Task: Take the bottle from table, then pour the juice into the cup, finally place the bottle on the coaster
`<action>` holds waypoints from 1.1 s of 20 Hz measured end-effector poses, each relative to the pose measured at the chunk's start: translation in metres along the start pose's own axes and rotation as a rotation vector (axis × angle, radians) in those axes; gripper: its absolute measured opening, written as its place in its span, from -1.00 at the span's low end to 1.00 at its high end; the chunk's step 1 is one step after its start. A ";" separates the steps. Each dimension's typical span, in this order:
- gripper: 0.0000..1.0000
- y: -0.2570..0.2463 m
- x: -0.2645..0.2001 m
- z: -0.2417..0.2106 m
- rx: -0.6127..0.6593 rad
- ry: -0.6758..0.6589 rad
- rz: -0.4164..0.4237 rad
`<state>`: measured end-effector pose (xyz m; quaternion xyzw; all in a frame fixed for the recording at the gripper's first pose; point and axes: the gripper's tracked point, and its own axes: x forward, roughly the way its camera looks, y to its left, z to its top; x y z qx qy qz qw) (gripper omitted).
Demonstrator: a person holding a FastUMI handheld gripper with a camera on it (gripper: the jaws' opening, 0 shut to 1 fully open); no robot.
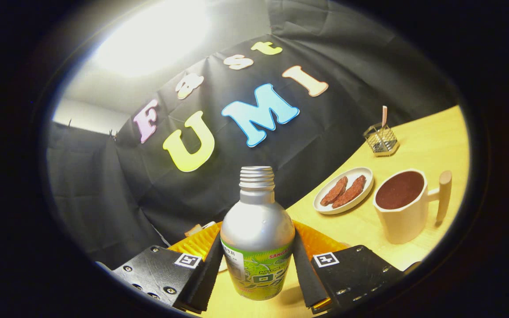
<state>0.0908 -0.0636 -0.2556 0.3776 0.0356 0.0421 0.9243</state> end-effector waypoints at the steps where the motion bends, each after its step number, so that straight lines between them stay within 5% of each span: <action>1: 0.54 0.001 0.002 0.002 0.038 -0.006 0.007; 22: 0.53 -0.023 0.014 0.028 0.652 -0.143 0.036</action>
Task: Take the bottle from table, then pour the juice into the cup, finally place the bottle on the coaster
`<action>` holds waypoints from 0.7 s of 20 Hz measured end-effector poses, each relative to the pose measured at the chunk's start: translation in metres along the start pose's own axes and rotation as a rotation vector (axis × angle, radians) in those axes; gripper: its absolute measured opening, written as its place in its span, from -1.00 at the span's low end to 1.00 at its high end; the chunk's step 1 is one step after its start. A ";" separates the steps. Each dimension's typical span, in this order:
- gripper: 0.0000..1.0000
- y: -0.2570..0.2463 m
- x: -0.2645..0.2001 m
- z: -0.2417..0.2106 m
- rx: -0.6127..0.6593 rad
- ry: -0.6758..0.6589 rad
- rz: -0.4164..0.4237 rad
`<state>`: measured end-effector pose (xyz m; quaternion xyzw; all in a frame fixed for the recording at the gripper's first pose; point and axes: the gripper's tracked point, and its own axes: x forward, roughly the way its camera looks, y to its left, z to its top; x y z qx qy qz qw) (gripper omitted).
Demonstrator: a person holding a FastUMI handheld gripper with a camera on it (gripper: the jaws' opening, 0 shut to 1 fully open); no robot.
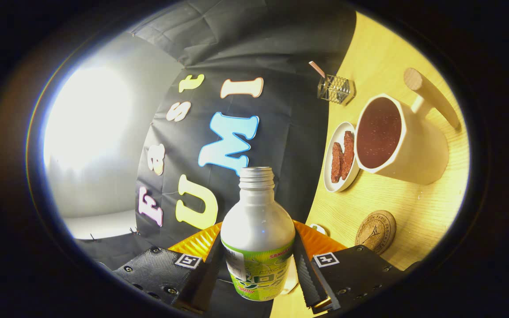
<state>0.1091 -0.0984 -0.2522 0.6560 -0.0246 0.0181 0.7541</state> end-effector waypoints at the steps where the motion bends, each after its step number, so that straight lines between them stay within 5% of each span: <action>1: 0.53 -0.001 -0.001 0.002 0.020 -0.007 -0.002; 14: 0.53 -0.009 0.005 0.012 0.236 -0.053 0.006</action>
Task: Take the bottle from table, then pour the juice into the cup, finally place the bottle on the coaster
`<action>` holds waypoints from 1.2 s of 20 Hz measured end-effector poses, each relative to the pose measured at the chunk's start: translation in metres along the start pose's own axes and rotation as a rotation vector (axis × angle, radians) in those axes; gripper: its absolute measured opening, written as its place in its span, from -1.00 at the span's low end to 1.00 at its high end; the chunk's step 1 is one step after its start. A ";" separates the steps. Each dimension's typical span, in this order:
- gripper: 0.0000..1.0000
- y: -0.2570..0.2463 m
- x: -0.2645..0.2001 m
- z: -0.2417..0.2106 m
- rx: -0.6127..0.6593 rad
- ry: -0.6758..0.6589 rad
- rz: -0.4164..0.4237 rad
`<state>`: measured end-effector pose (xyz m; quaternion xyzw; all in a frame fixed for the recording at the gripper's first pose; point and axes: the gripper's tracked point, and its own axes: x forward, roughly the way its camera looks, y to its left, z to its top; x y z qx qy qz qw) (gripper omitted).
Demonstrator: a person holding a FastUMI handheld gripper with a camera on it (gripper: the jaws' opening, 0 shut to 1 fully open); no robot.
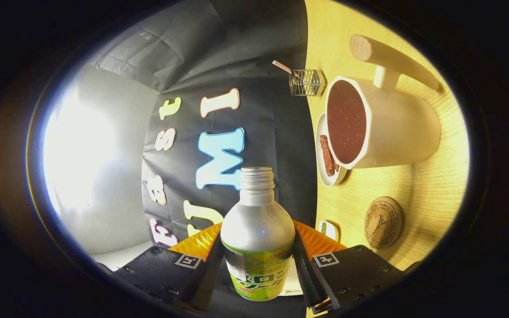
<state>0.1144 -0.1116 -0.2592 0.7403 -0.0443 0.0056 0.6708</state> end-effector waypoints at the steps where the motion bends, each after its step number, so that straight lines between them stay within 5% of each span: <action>1: 0.53 -0.001 0.000 0.000 0.006 0.000 0.001; 24: 0.53 0.002 0.000 0.006 0.192 -0.030 0.067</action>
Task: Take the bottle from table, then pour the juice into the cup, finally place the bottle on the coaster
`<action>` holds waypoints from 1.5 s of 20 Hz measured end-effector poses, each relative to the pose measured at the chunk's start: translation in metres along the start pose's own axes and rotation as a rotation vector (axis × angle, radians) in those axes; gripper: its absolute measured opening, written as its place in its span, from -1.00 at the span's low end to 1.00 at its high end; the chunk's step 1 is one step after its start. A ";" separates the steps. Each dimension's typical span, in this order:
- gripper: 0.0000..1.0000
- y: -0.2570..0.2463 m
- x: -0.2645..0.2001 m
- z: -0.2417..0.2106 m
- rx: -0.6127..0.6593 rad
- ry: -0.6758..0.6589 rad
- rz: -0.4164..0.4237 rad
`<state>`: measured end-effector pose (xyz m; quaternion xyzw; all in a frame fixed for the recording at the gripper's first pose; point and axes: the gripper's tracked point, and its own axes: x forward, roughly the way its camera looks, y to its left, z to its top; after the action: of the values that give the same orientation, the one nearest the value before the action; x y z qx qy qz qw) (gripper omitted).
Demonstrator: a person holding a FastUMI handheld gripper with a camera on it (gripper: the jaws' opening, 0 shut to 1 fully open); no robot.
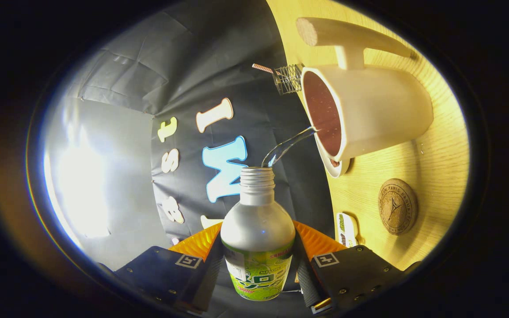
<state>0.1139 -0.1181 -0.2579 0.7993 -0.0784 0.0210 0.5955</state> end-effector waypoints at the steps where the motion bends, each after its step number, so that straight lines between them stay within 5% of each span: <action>1: 0.53 0.000 -0.001 0.000 0.008 -0.001 0.000; 30: 0.53 0.008 0.002 -0.003 0.119 -0.034 0.042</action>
<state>0.1149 -0.1176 -0.2487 0.8316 -0.1038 0.0243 0.5451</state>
